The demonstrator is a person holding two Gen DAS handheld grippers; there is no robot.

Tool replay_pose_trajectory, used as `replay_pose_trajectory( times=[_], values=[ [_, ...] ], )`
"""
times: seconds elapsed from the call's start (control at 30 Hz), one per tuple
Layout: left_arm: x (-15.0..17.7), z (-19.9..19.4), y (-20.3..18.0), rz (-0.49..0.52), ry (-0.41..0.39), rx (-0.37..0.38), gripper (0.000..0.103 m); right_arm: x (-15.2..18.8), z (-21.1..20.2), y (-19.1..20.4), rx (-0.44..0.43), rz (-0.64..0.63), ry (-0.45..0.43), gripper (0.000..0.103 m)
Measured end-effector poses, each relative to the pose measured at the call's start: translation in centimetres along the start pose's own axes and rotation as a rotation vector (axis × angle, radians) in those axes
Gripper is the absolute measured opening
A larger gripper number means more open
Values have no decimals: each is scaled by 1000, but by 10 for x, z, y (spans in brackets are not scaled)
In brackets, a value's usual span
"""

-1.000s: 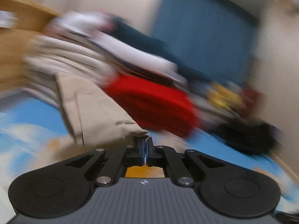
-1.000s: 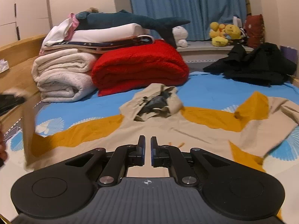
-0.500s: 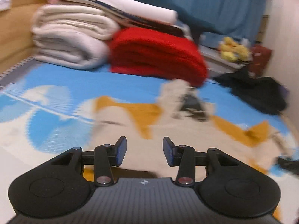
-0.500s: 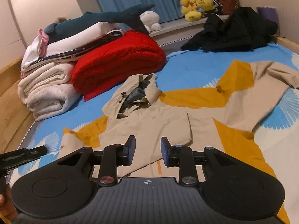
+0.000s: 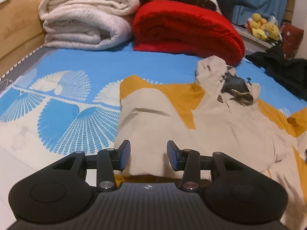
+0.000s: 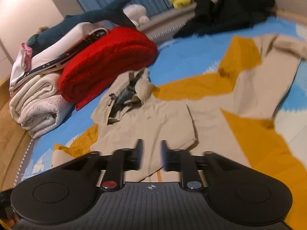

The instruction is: Fold large clothes

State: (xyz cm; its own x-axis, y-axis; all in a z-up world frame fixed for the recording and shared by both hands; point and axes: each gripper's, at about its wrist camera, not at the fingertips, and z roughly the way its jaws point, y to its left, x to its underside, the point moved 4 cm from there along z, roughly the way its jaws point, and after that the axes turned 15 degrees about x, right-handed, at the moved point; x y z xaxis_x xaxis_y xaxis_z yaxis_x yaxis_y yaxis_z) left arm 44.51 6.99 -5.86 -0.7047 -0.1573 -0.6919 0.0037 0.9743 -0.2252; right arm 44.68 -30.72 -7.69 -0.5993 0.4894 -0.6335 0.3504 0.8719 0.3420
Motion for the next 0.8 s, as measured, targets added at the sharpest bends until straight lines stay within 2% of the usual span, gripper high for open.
replay_pose_trajectory(
  times=[0.1, 0.2, 0.47, 0.57, 0.67, 0.77, 0.8],
  values=[
    [-5, -2, 13, -36, 0, 9, 47, 5, 26, -6, 8, 48, 63, 41],
    [-4, -3, 20, -21, 15, -4, 47, 12, 49, -10, 9, 100, 120, 41],
    [-9, 7, 36, -89, 28, -13, 47, 24, 99, -9, -17, 199, 214, 41],
    [-11, 9, 39, -104, 27, -13, 47, 34, 110, -4, -16, 195, 244, 40],
    [-12, 10, 42, -107, 28, -21, 47, 35, 109, 4, -37, 146, 229, 2],
    [-11, 11, 45, -112, 29, -25, 47, 19, 88, 10, -58, 109, 114, 1],
    [-10, 11, 45, -113, 30, -27, 47, 12, 75, 12, -56, 95, 49, 1]
  ],
)
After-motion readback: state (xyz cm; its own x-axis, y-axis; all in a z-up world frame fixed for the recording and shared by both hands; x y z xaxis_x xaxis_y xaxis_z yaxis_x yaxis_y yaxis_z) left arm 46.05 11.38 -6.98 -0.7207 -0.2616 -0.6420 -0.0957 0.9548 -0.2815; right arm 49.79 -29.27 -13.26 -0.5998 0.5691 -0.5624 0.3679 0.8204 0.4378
